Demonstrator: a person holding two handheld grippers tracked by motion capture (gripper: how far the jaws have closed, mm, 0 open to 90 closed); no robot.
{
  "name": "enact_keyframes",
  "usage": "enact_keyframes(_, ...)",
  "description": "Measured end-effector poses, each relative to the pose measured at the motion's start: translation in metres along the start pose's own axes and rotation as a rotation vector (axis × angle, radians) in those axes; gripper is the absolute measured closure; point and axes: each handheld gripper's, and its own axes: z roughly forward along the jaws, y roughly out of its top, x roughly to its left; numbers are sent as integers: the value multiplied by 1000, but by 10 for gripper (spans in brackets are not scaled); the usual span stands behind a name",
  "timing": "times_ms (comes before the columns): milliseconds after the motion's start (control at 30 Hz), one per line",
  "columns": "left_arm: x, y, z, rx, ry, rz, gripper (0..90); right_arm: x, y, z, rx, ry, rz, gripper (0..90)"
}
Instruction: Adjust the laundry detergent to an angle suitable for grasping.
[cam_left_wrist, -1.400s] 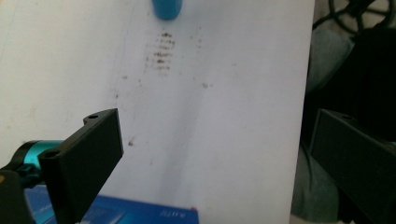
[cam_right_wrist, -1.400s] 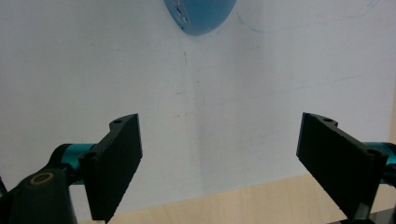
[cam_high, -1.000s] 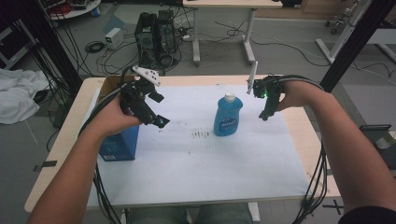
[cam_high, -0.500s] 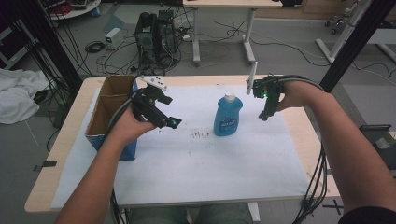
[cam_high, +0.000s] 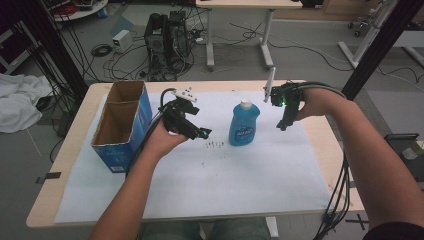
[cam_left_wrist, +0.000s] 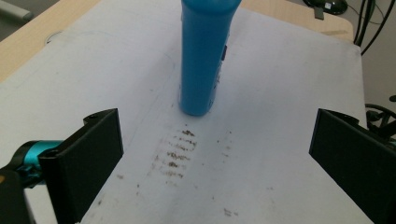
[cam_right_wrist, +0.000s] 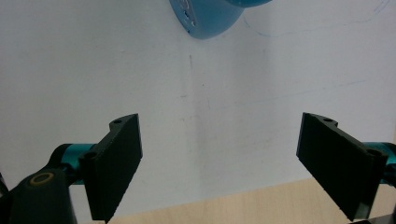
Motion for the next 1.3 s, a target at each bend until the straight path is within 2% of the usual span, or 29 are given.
enact_keyframes(33, 0, 1, 5, -7, -7, -10, 27, 0, 0, 0, -7, 0, 6, 133)
enact_keyframes(100, 1, 2, 10, -27, -10, -27, 27, -1, -2, -1, 1, -1, -14, 133)
enact_keyframes(167, 5, 3, 14, -29, -5, -14, 27, 0, -3, 0, -4, -1, -2, 133)
enact_keyframes(233, 6, 4, 20, -69, -1, -37, 27, 0, -4, 0, -1, 3, -7, 133)
enact_keyframes(333, 11, 6, 26, -73, -5, -50, 27, 0, -5, 1, -2, 4, -3, 133)
enact_keyframes(400, 13, 7, 31, -95, -9, -60, 27, 0, -5, 2, -5, 2, -2, 133)
enact_keyframes(433, 15, 8, 33, -92, -13, -57, 27, 1, -5, 2, -12, 7, 20, 133)
enact_keyframes(500, 15, 10, 39, -106, -16, -66, 27, 1, -5, 2, -10, 8, 22, 133)
enact_keyframes(533, 15, 12, 41, -100, -12, -40, 27, 2, -5, 3, -16, 9, 34, 133)
enact_keyframes(600, 15, 17, 45, -100, -19, -31, 27, 2, -5, 4, -22, 15, 44, 133)
enact_keyframes(633, 14, 20, 48, -111, -26, -43, 27, 1, -5, 4, -13, 12, 22, 133)
enact_keyframes(667, 15, 22, 50, -100, -28, -29, 27, 0, -5, 4, -13, 12, 15, 133)
enact_keyframes(700, 15, 23, 53, -105, -35, -43, 27, 3, -4, 5, -19, 18, 54, 133)
enact_keyframes(767, 16, 26, 58, -107, -45, -41, 27, 0, -4, 5, -10, 14, 22, 133)
enact_keyframes(833, 16, 29, 65, -120, -58, -62, 27, 1, -3, 6, -20, 19, 44, 133)
enact_keyframes(867, 17, 30, 67, -112, -61, -51, 27, -1, -3, 6, -11, 19, 21, 133)
enact_keyframes(900, 16, 32, 71, -113, -53, -53, 27, 0, -2, 6, -13, 23, 40, 133)
enact_keyframes(933, 17, 34, 73, -112, -54, -49, 27, -1, -2, 7, -6, 21, 16, 133)
enact_keyframes(967, 16, 35, 76, -115, -58, -56, 27, -1, -2, 7, -4, 22, 15, 133)
enact_keyframes(1000, 17, 36, 78, -104, -60, -47, 27, 0, -1, 7, -7, 23, 42, 133)
enact_keyframes(1100, 18, 40, 86, -106, -70, -58, 27, -1, -1, 7, -5, 21, 27, 133)
enact_keyframes(1133, 19, 41, 87, -92, -69, -37, 27, -1, -1, 8, -6, 23, 24, 133)
enact_keyframes(1167, 18, 42, 89, -99, -74, -52, 27, -1, -1, 8, -7, 22, 20, 133)
enact_keyframes(1267, 17, 45, 95, -95, -83, -50, 27, 1, -1, 8, -8, 29, 40, 133)
enact_keyframes(1300, 17, 46, 97, -94, -81, -34, 27, -1, -2, 7, -4, 19, 12, 133)
